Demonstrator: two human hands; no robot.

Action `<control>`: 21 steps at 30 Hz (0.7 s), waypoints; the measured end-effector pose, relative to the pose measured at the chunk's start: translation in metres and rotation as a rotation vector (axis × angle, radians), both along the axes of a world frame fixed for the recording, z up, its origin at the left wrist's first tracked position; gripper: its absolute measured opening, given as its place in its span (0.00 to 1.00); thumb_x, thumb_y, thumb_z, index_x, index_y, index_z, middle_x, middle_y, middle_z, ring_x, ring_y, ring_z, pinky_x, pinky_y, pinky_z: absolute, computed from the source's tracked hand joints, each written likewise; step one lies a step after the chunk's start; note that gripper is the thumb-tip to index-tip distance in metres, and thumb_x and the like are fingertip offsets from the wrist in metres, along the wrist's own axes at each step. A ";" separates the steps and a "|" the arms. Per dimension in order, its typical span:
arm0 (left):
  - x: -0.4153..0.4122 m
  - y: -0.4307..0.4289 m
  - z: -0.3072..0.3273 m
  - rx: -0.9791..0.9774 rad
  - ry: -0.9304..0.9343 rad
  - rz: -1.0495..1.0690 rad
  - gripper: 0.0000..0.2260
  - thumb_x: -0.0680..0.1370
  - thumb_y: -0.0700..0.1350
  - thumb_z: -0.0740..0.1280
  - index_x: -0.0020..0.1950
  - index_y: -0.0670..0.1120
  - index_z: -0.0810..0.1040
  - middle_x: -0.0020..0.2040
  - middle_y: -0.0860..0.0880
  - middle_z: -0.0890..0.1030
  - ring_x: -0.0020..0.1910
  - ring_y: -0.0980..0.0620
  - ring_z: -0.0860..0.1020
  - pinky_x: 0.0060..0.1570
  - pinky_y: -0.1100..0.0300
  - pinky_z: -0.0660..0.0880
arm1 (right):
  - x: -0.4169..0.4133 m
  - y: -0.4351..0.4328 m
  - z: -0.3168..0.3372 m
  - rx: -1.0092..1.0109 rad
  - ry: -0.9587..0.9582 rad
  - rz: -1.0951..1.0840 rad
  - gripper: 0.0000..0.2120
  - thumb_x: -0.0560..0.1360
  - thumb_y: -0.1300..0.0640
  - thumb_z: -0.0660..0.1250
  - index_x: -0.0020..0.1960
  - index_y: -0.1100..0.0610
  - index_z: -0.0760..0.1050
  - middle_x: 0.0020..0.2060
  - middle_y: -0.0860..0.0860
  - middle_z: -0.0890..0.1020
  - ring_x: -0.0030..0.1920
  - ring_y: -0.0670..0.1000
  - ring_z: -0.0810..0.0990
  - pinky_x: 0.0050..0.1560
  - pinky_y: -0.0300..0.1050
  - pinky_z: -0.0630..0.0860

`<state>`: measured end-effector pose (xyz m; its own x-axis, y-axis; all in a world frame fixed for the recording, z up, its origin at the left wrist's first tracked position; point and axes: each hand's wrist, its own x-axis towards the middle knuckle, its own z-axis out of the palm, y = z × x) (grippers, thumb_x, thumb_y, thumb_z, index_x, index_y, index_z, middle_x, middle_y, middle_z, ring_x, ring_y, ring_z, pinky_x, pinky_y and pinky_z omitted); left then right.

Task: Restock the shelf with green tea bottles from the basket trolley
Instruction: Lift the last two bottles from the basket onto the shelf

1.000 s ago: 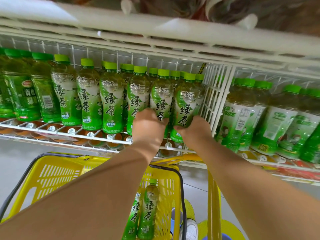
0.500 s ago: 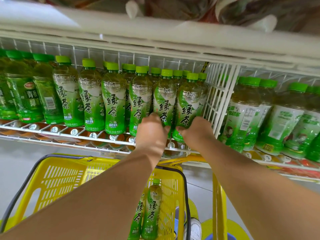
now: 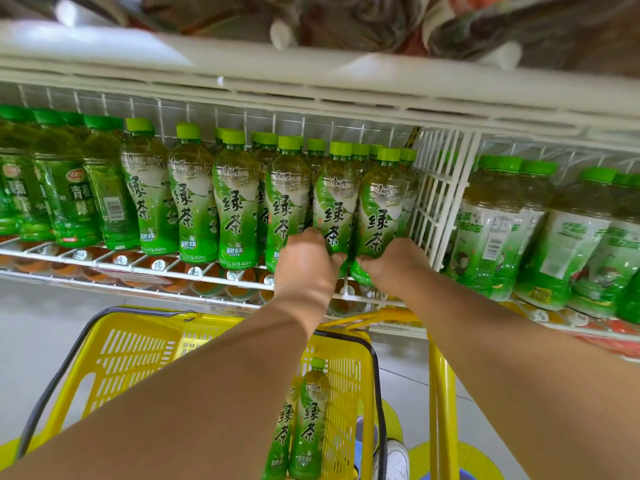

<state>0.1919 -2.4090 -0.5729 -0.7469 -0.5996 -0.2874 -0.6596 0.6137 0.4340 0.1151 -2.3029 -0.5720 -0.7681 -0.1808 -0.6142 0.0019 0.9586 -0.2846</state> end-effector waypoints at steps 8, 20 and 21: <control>0.019 -0.008 0.025 0.022 -0.095 -0.182 0.15 0.78 0.53 0.71 0.48 0.45 0.69 0.36 0.50 0.71 0.41 0.46 0.75 0.42 0.56 0.74 | 0.011 0.012 0.015 -0.063 0.033 0.059 0.17 0.79 0.49 0.64 0.42 0.62 0.71 0.33 0.54 0.73 0.31 0.50 0.71 0.26 0.40 0.63; 0.077 -0.033 0.068 -0.263 -0.259 -0.590 0.34 0.77 0.61 0.65 0.78 0.48 0.57 0.77 0.44 0.60 0.76 0.42 0.58 0.74 0.38 0.56 | 0.046 0.033 0.055 -0.067 0.244 0.452 0.39 0.71 0.32 0.63 0.75 0.53 0.61 0.67 0.58 0.69 0.67 0.60 0.70 0.62 0.55 0.74; 0.083 -0.032 0.070 -0.283 -0.259 -0.590 0.35 0.77 0.62 0.64 0.79 0.48 0.57 0.78 0.44 0.59 0.77 0.42 0.56 0.74 0.38 0.55 | 0.050 0.033 0.061 -0.024 0.272 0.500 0.40 0.71 0.31 0.61 0.75 0.52 0.60 0.68 0.57 0.69 0.67 0.60 0.69 0.62 0.55 0.73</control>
